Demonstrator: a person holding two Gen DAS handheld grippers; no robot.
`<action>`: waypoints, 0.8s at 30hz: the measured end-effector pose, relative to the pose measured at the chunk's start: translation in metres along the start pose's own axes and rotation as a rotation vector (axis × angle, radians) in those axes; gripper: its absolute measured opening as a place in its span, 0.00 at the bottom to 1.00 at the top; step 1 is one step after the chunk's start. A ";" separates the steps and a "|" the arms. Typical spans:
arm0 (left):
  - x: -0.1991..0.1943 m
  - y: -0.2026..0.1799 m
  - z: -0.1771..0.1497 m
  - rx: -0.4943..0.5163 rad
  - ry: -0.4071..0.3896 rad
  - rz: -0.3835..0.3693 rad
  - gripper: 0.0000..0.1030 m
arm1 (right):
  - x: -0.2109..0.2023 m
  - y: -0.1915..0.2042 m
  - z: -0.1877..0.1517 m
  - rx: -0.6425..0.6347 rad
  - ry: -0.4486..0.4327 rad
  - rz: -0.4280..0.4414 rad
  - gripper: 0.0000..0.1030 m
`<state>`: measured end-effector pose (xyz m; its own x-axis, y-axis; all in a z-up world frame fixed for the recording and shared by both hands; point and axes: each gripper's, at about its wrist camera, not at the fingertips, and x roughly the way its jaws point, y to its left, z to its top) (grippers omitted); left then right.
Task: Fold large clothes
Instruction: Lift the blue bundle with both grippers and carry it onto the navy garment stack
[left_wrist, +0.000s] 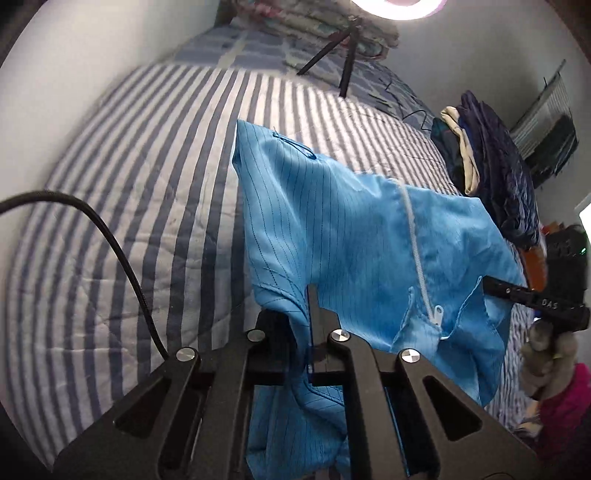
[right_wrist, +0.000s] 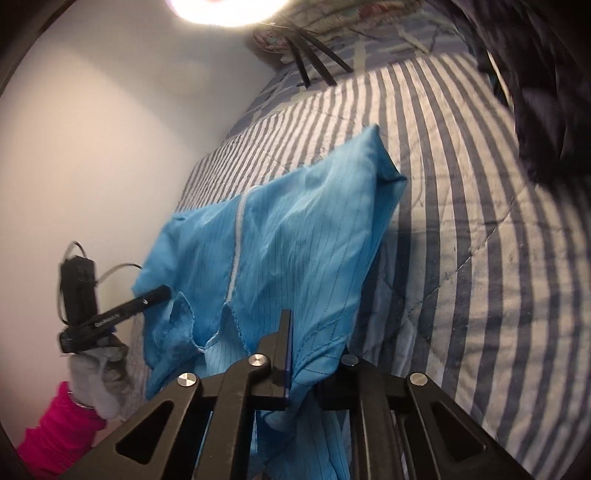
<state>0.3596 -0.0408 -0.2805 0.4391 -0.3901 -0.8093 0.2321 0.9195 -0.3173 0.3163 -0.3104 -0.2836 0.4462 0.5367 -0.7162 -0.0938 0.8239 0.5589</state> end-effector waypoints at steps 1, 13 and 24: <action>-0.003 -0.003 0.000 0.008 -0.007 0.006 0.03 | -0.004 0.006 0.000 -0.014 -0.001 -0.018 0.05; -0.074 -0.067 -0.039 0.172 -0.117 0.054 0.03 | -0.054 0.080 -0.019 -0.267 -0.027 -0.250 0.03; -0.106 -0.127 -0.039 0.245 -0.177 -0.061 0.02 | -0.130 0.074 -0.032 -0.320 -0.099 -0.315 0.03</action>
<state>0.2502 -0.1146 -0.1737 0.5578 -0.4660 -0.6868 0.4551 0.8637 -0.2164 0.2227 -0.3133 -0.1628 0.5784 0.2436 -0.7785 -0.2033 0.9673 0.1517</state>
